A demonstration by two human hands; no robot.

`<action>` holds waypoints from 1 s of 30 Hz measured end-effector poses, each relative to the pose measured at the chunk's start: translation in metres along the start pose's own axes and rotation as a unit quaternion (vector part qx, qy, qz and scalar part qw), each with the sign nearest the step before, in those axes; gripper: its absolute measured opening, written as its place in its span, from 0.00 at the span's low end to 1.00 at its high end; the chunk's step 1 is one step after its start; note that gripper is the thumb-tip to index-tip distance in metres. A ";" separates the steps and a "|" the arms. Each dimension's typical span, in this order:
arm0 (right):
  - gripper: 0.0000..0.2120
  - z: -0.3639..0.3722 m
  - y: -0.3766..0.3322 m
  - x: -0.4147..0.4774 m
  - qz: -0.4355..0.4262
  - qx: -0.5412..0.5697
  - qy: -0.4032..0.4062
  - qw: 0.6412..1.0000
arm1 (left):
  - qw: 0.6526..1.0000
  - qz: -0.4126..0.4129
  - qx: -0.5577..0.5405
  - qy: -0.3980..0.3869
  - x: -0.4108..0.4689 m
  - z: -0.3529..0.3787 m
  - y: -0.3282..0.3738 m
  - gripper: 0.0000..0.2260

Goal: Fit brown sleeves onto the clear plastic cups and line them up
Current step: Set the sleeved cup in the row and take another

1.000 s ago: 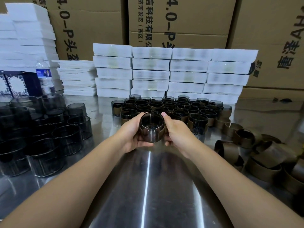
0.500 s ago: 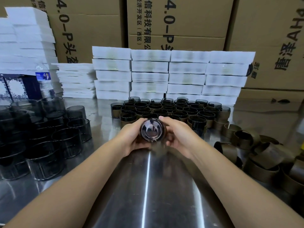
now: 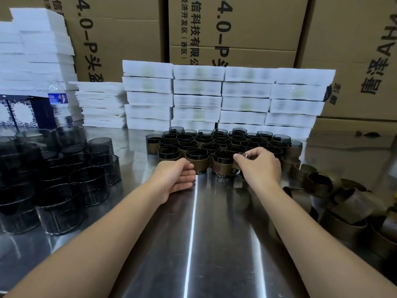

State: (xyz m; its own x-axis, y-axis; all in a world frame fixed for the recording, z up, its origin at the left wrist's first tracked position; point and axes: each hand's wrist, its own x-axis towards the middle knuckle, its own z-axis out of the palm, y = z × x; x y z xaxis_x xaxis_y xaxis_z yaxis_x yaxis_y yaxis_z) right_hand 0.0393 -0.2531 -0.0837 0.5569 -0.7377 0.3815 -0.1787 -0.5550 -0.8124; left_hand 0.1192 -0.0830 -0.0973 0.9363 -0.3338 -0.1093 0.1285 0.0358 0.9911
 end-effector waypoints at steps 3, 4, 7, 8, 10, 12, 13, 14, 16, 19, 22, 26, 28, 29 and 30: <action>0.09 0.003 0.005 0.000 -0.036 -0.047 0.008 0.998 | 1.000 0.009 0.024 0.015 -0.001 0.000 0.001 0.07; 0.10 0.004 0.007 0.001 -0.041 -0.054 0.010 0.998 | 0.999 0.015 0.037 0.022 -0.001 0.001 0.001 0.07; 0.09 0.005 0.012 0.001 -0.049 -0.070 0.006 0.996 | 0.993 0.048 0.093 0.046 -0.001 0.004 0.001 0.07; 0.09 0.006 0.013 0.001 -0.053 -0.078 0.004 0.996 | 0.991 0.058 0.108 0.051 -0.001 0.004 0.000 0.08; 0.07 0.006 0.015 0.000 -0.060 -0.091 -0.002 0.994 | 0.987 0.074 0.133 0.054 -0.002 0.005 0.000 0.08; 0.05 0.006 0.016 0.000 -0.064 -0.101 -0.009 0.993 | 0.983 0.085 0.152 0.051 -0.001 0.004 -0.002 0.08; 0.05 0.006 0.016 0.000 -0.065 -0.105 -0.013 0.992 | 0.982 0.087 0.158 0.051 0.000 0.003 -0.003 0.08; 0.05 0.006 0.016 0.000 -0.065 -0.107 -0.014 0.992 | 0.981 0.090 0.166 0.051 0.001 0.003 -0.004 0.07; 0.10 0.005 0.014 -0.001 -0.064 -0.098 -0.012 0.993 | 0.977 0.095 0.184 0.052 0.003 0.003 -0.005 0.08; 0.14 0.004 0.011 -0.003 -0.058 -0.069 -0.015 0.996 | 0.974 0.098 0.196 0.052 0.006 0.002 -0.007 0.09; 0.15 0.005 0.010 -0.004 -0.056 -0.062 -0.041 0.996 | 0.957 0.124 0.256 0.055 0.005 -0.002 -0.007 0.11; 0.15 0.008 0.009 -0.005 -0.057 -0.061 -0.086 0.993 | 0.820 0.233 0.494 0.173 -0.005 -0.011 0.004 0.07; 0.15 0.010 0.010 -0.006 -0.063 -0.066 -0.102 0.991 | 0.740 0.285 0.551 0.260 -0.005 -0.023 0.016 0.11; 0.15 0.011 0.010 -0.007 -0.065 -0.071 -0.106 0.990 | 0.716 0.282 0.564 0.300 -0.004 -0.032 0.021 0.13; 0.15 0.012 0.010 -0.008 -0.065 -0.077 -0.109 0.989 | 0.703 0.261 0.573 0.331 -0.003 -0.041 0.026 0.16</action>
State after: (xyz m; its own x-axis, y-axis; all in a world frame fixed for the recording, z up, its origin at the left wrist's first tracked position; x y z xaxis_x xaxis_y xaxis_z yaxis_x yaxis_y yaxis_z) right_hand 0.0425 -0.2484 -0.1000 0.7425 -0.5647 0.3603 -0.2057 -0.7041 -0.6796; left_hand 0.1332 -0.0427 -0.0742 0.7545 -0.0321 0.6556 -0.2820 -0.9178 0.2796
